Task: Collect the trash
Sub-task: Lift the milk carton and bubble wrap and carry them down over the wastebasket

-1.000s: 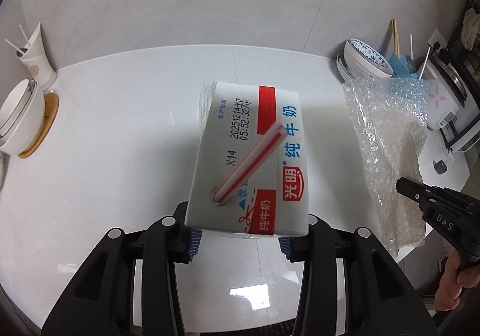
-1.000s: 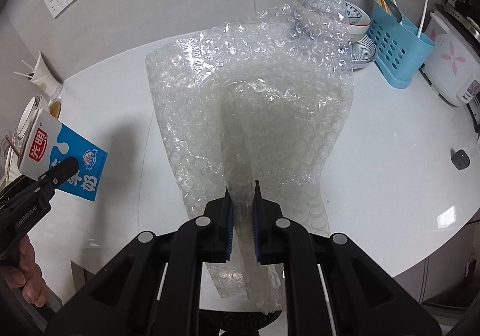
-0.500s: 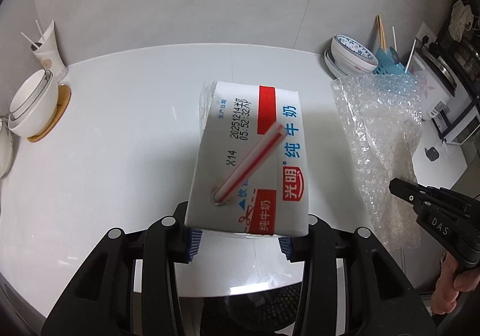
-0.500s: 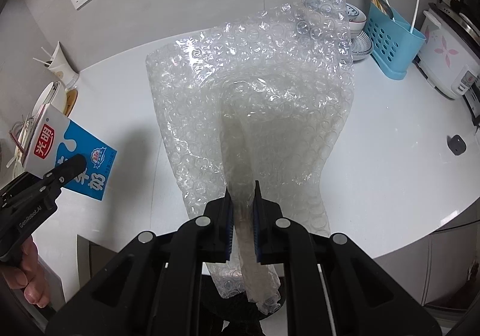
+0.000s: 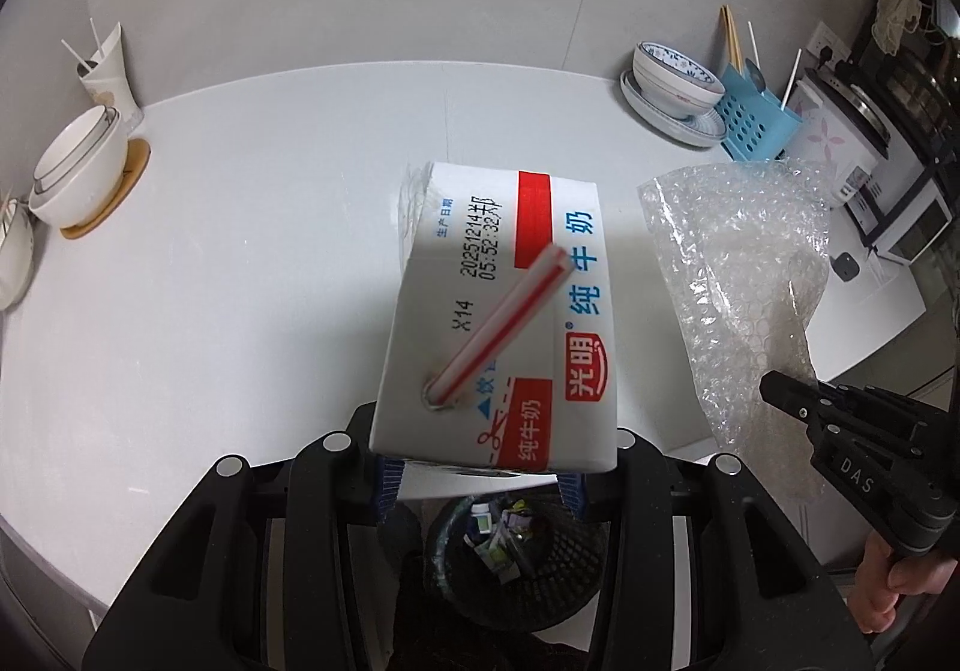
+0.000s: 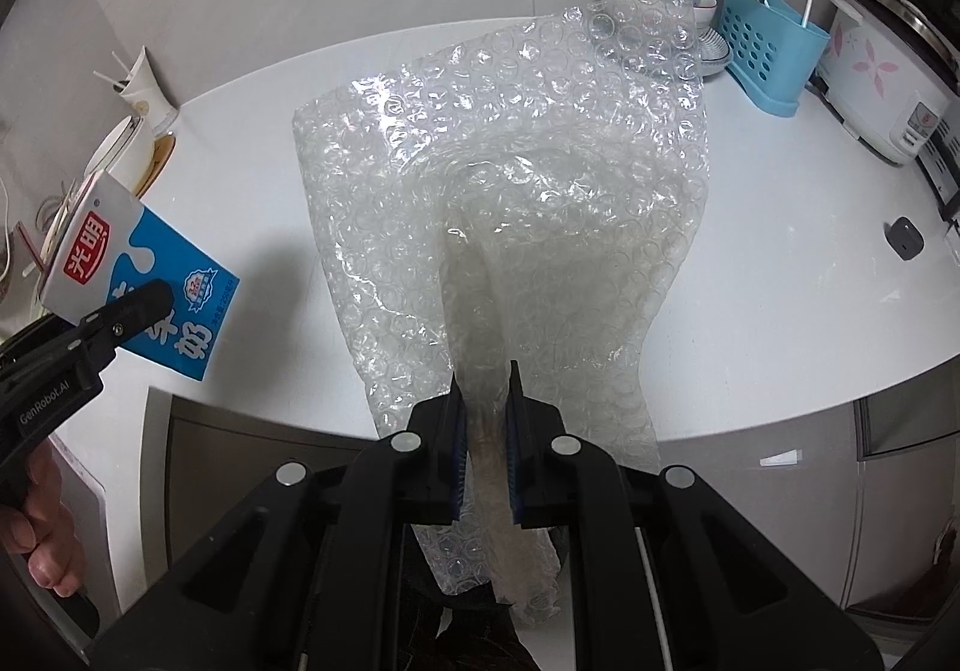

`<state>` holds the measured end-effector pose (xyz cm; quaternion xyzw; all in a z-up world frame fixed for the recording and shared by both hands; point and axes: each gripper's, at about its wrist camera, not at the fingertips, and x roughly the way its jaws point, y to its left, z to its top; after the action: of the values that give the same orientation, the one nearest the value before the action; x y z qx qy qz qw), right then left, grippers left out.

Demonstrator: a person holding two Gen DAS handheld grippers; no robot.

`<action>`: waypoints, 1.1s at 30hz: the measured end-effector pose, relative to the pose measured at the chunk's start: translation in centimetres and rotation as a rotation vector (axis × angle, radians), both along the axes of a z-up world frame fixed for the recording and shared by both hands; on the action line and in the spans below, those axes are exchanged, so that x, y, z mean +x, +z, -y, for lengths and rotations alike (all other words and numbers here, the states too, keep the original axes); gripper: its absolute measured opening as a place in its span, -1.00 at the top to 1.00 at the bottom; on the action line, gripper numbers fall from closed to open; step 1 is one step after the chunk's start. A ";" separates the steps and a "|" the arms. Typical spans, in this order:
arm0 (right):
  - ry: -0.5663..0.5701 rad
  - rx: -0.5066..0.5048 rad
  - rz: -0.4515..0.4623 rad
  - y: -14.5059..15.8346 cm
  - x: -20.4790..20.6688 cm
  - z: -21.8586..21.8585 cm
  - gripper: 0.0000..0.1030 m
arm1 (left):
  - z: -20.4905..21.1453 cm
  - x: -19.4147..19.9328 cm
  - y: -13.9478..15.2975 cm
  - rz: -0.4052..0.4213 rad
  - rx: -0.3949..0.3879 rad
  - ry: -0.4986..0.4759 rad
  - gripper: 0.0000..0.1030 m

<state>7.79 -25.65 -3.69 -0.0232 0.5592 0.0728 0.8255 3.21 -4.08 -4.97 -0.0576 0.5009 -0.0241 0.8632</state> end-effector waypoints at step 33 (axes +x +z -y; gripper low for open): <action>0.148 0.028 -0.088 -7.8 -12.2 3.6 0.81 | 6.1 -10.5 -9.3 -0.108 -0.044 -0.032 0.23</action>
<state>-4.36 -29.24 -11.51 -0.0496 0.5905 0.1423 0.7928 -7.29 -10.22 -14.26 -0.0698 0.5471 -0.0459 0.8329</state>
